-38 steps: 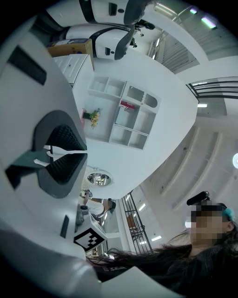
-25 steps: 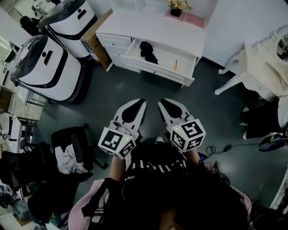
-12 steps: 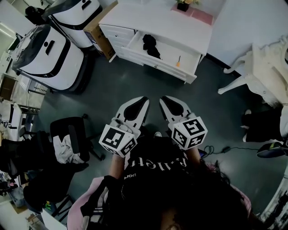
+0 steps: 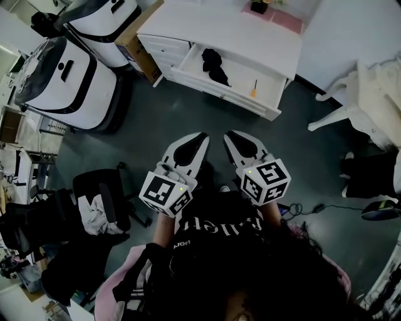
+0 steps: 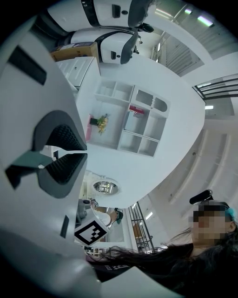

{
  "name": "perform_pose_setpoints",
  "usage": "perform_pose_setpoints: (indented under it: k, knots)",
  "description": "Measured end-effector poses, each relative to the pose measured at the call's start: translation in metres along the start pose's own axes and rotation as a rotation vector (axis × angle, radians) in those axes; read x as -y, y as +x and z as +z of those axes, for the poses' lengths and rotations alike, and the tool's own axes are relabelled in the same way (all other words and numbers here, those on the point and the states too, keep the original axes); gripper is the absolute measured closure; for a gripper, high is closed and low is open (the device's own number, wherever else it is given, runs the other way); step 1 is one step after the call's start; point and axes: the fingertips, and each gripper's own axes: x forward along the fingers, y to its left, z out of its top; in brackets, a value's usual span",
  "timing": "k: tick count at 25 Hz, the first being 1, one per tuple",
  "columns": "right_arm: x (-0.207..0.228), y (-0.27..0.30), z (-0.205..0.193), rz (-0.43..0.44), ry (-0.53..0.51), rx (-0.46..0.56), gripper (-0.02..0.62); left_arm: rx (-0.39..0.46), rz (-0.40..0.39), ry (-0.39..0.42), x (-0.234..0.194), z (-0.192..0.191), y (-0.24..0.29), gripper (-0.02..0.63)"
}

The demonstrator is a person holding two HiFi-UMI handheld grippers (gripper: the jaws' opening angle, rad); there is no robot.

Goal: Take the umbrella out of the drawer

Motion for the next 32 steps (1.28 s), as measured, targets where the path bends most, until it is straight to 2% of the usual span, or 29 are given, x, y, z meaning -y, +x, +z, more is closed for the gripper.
perform_pose_setpoints:
  k: [13,21,25,32]
  knots:
    - [0.021,0.151,0.068,-0.073,-0.005,0.000,0.528,0.022,-0.073,0.008,-0.148,0.050,0.056,0.578]
    - [0.028,0.222,0.086,-0.128,0.006,-0.007,0.528,-0.017,-0.123,0.023,-0.224,0.057,0.072,0.578]
    - [0.038,0.238,0.085,-0.154,0.010,-0.022,0.527,-0.026,-0.125,0.008,-0.246,0.055,0.079,0.578]
    - [0.071,0.249,0.086,-0.178,0.033,-0.038,0.528,-0.058,-0.144,-0.012,-0.250,0.043,0.110,0.578]
